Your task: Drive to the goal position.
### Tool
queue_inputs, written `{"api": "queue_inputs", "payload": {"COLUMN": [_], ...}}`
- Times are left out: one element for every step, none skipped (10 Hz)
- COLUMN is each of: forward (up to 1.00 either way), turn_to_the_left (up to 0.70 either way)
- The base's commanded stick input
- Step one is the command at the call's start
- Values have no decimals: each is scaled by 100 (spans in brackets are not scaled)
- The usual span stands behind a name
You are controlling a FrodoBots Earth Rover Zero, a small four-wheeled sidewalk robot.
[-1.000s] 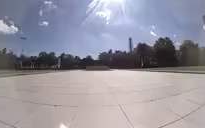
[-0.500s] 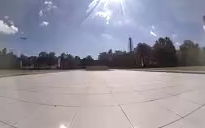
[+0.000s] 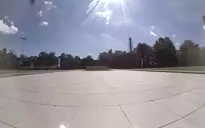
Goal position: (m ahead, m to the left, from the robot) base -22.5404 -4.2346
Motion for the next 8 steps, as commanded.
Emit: {"api": "queue_inputs", "payload": {"forward": [5, 5, 5, 5, 5, 5, 5, 4], "turn_to_the_left": [0, 0, 0, 0, 0, 0, 0, 0]}}
